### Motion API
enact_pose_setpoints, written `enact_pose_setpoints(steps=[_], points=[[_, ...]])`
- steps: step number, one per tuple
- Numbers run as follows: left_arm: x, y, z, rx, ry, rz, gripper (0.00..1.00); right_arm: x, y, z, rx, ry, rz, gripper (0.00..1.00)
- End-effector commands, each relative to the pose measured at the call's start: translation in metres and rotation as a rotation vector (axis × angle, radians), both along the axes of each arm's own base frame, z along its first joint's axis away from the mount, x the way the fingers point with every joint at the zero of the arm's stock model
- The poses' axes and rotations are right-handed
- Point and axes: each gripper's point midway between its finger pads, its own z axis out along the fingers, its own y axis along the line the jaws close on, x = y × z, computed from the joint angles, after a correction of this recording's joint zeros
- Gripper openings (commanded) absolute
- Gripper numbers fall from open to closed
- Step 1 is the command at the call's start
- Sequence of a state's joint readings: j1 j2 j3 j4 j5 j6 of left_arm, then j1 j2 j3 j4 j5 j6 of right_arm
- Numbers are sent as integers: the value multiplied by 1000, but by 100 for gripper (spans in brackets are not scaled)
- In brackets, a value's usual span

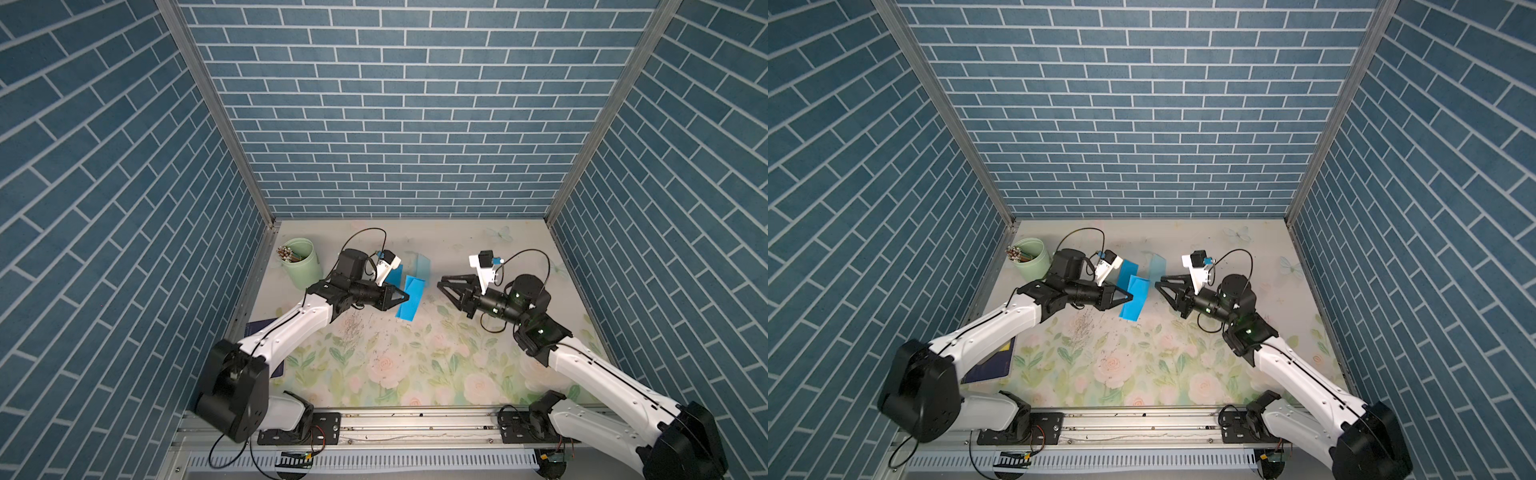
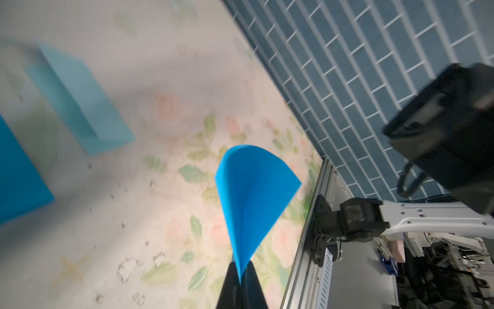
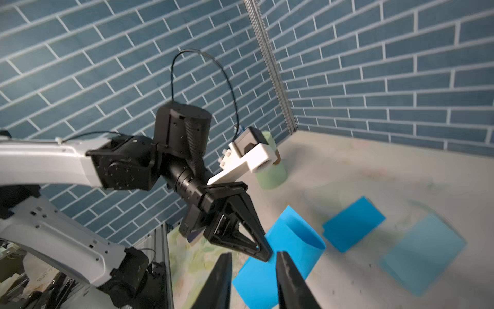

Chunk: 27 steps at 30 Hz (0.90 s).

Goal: Fold the square paper along the opposite sides
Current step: Smooth out the paper at the center of the board.

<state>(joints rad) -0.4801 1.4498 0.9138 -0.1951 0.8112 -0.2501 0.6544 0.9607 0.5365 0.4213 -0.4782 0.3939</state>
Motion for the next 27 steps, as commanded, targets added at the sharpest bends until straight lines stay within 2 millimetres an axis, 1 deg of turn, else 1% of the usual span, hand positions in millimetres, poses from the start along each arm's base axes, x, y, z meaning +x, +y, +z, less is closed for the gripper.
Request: enact_pose_setpoints(steps=[1,2,4,5,7,10,13,15,16,18,22,27], points=[[-22,6,-46,116,112,-58,0,3,-15,-47,-118,-97,-166,20],[-22,6,-57,156,122,-62,0,-3,-16,-53,-107,-142,-173,17],[-27,2,-80,187,173,-95,0,-21,-12,-65,-108,-263,-151,14],[-31,-2,-87,198,188,-117,0,-29,-8,-71,-124,-315,-124,13],[-40,-12,-104,209,216,-178,0,-40,5,-90,-200,-389,-55,12],[-49,-23,-123,241,236,-251,0,-50,26,-117,-303,-435,44,9],[-49,-24,-136,274,254,-281,0,-62,45,-140,-365,-456,155,8],[-51,-23,-142,284,268,-301,0,-66,54,-156,-426,-467,201,1],[-51,-22,-144,295,271,-308,0,-67,56,-163,-447,-470,215,0],[-50,-20,-148,317,272,-321,0,-63,57,-172,-473,-476,211,0],[-46,-19,-149,331,270,-334,0,-58,62,-187,-519,-471,216,0],[-42,-14,-148,336,258,-326,0,-49,55,-202,-559,-460,164,0]])
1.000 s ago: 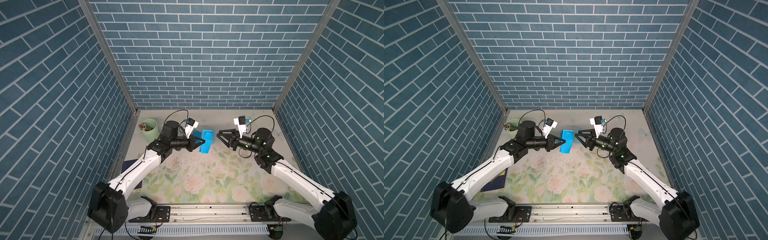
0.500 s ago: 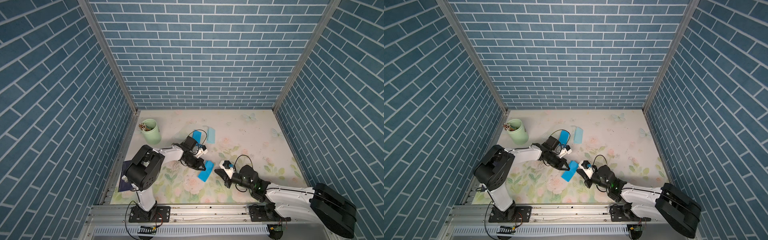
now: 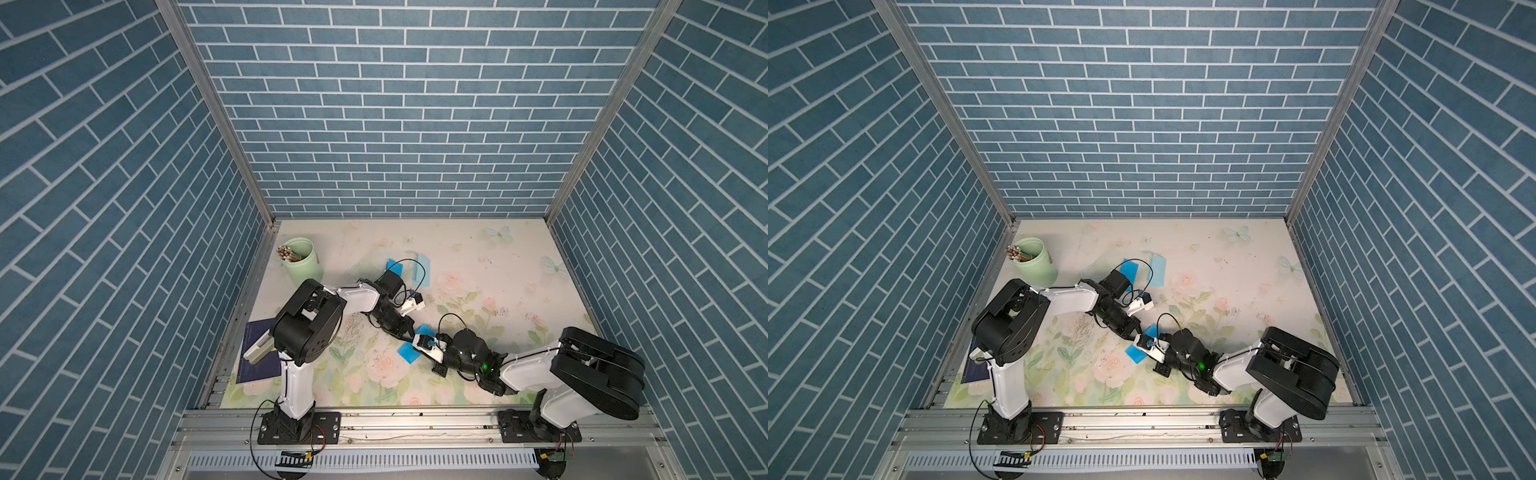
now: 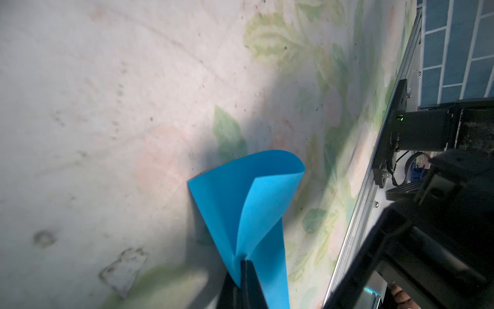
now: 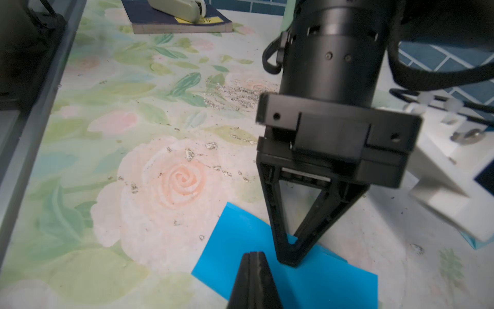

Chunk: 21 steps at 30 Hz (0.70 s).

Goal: Fold the square paper along the opposite sides
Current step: Smooth out the paper at the center of the board.

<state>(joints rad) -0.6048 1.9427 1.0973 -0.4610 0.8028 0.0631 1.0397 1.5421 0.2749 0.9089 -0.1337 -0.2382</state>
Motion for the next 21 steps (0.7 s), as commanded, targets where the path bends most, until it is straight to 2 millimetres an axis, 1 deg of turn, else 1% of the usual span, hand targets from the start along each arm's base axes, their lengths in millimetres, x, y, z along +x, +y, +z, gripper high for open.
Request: enact_pose_setpoints(steps=[1,7,11,14,21], points=[[0,13,-9,53,-2,-9,0,12,2,3,12,-58,-38,0],[0,13,-9,56,-7,-9,0,18,3,-9,10,-14,-66,0],[2,14,-8,56,-13,-6,0,29,-7,-17,-4,-37,-147,0],[2,14,-8,59,-13,-3,0,28,-10,-29,-29,-22,-157,0],[4,15,-10,74,-10,10,0,27,-11,-38,-48,3,-162,0]])
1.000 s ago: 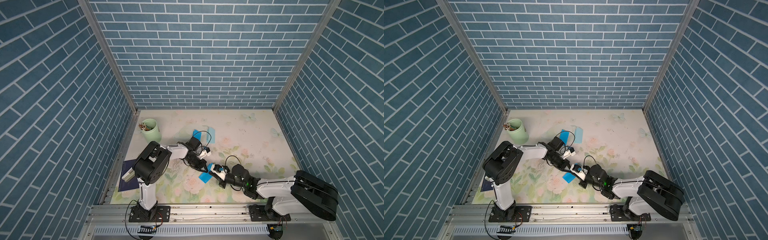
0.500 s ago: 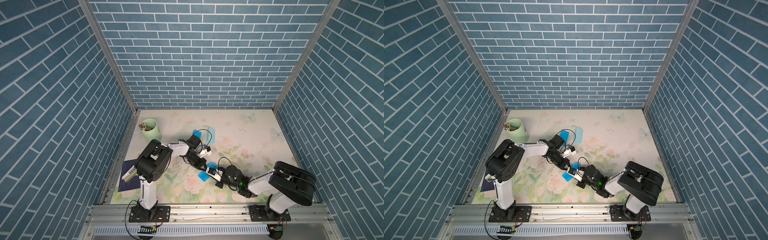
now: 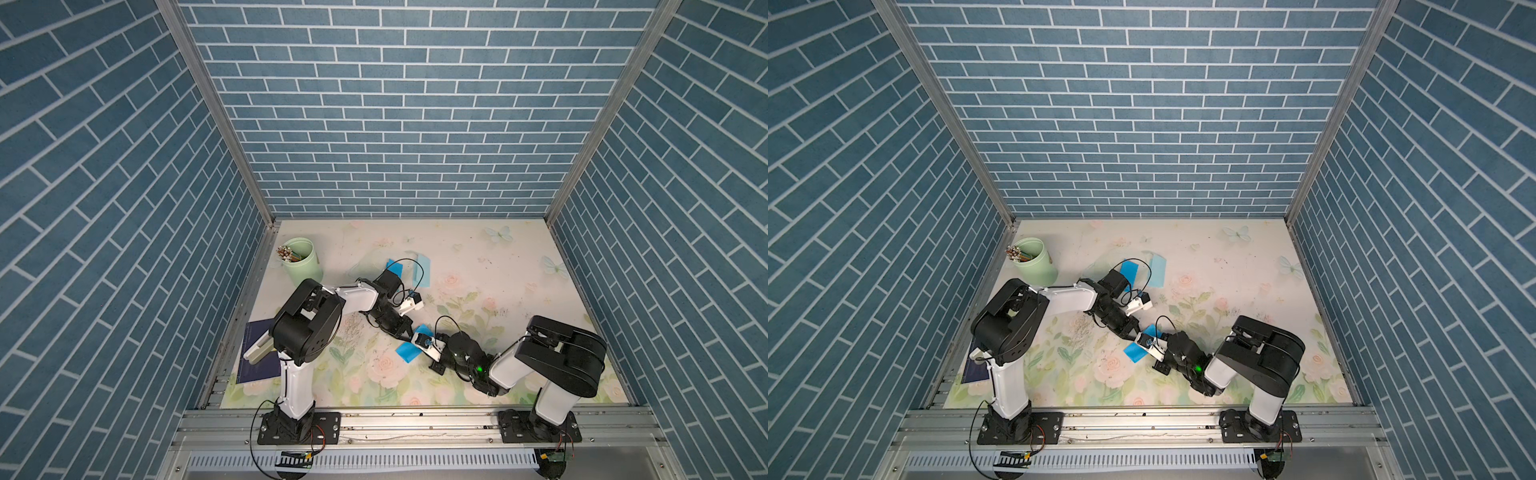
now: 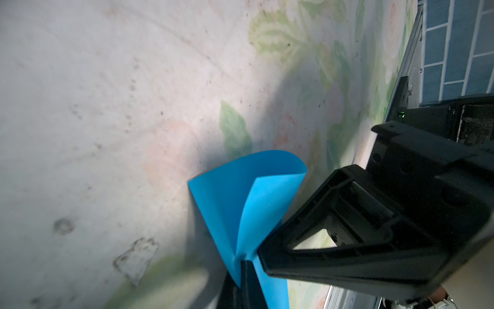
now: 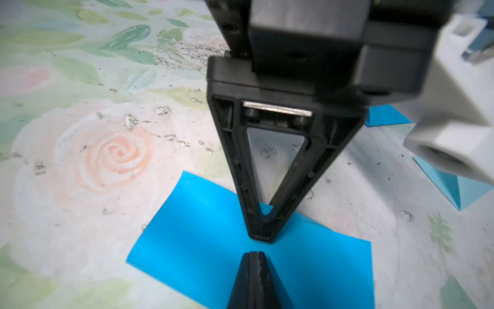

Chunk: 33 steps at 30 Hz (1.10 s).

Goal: Fold the square paper along the opposite sides
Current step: Smooth out the paper at the center of the board.

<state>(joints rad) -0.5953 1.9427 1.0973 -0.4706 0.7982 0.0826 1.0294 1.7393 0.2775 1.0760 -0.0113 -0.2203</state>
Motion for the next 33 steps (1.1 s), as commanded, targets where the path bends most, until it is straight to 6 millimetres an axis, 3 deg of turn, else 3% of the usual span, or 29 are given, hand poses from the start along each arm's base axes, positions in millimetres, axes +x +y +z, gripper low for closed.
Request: enact_pose_setpoints(steps=[1,20,28,33], points=[[2,12,-10,71,-4,15,0,2,-3,-7,-2,25,-36,0],[6,15,-20,108,10,41,0,0,-2,-26,-56,74,-44,0],[37,42,-22,169,-32,188,0,-12,1,-33,-77,66,-31,0],[42,44,-20,166,-52,211,0,-23,3,-38,-101,71,-6,0]])
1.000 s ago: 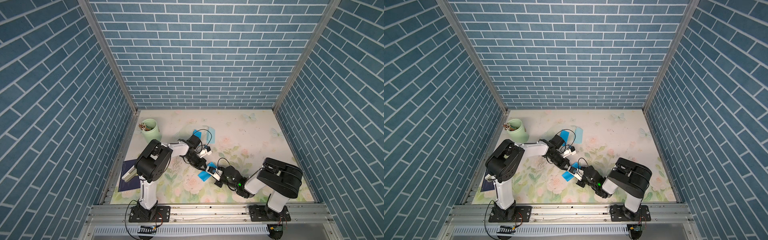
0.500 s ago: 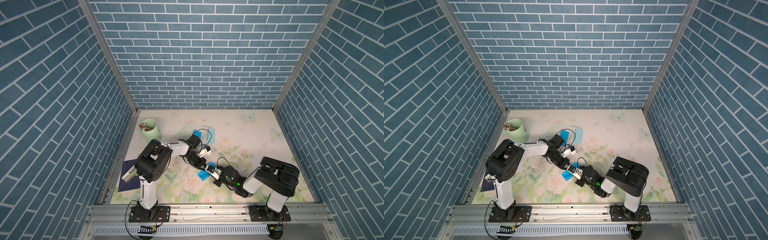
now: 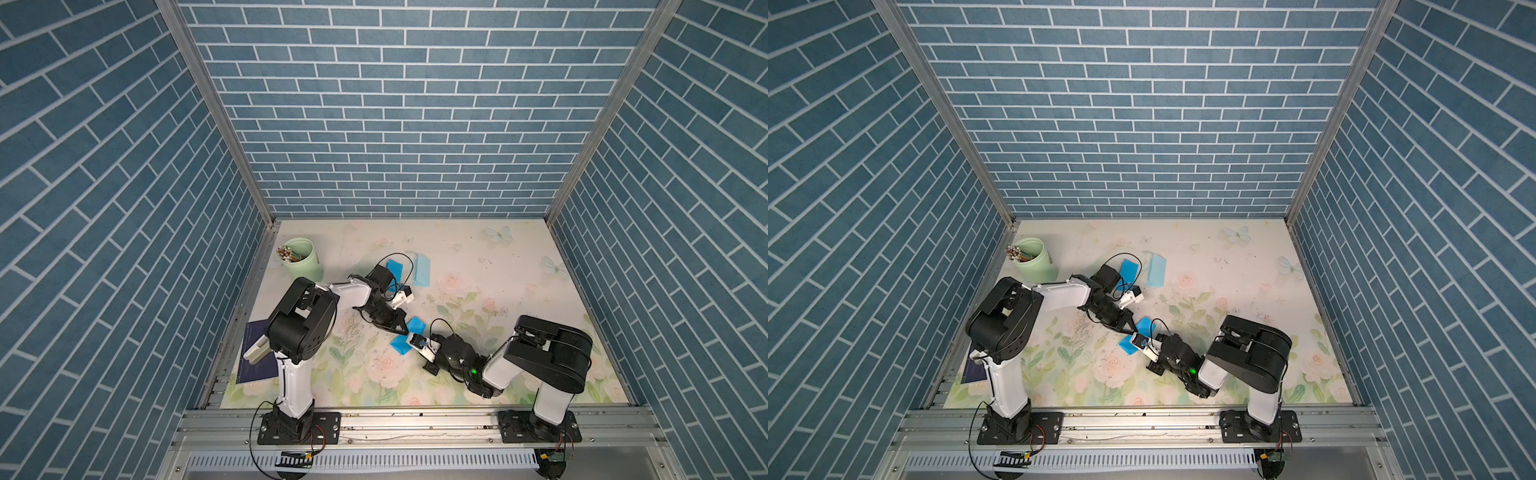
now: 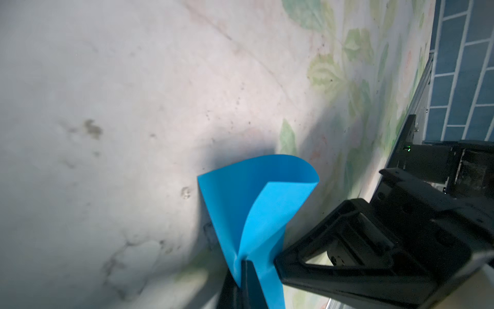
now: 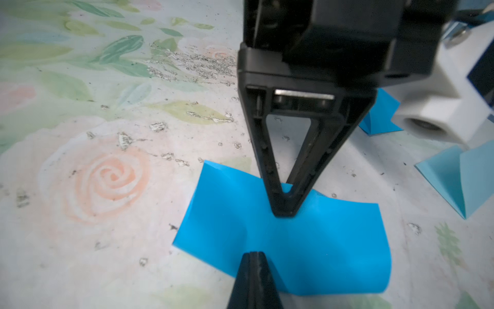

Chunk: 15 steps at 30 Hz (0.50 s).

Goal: Fold the square paper along the opposite sides
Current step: Smooth out the paper at the center of the board.

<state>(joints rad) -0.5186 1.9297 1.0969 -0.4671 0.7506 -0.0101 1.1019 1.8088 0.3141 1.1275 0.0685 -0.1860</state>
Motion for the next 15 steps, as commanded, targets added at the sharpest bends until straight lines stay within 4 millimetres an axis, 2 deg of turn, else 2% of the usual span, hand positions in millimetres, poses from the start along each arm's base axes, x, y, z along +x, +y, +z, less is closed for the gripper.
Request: enact_pose_setpoints(steps=[1,6,8,12,13,15], points=[[14,21,-18,115,-66,54,0,-20,-14,-37,-121,87,18,0],[14,22,-16,113,-76,56,0,-22,-10,-33,-120,80,28,0],[15,21,-13,109,-86,55,0,-20,-8,-13,-64,44,29,0],[15,23,-11,113,-98,51,0,0,-7,37,65,-44,-20,0],[15,22,-11,111,-99,49,0,5,-7,44,93,-52,-28,0],[15,22,-10,108,-100,47,0,13,-3,47,109,-60,-35,0]])
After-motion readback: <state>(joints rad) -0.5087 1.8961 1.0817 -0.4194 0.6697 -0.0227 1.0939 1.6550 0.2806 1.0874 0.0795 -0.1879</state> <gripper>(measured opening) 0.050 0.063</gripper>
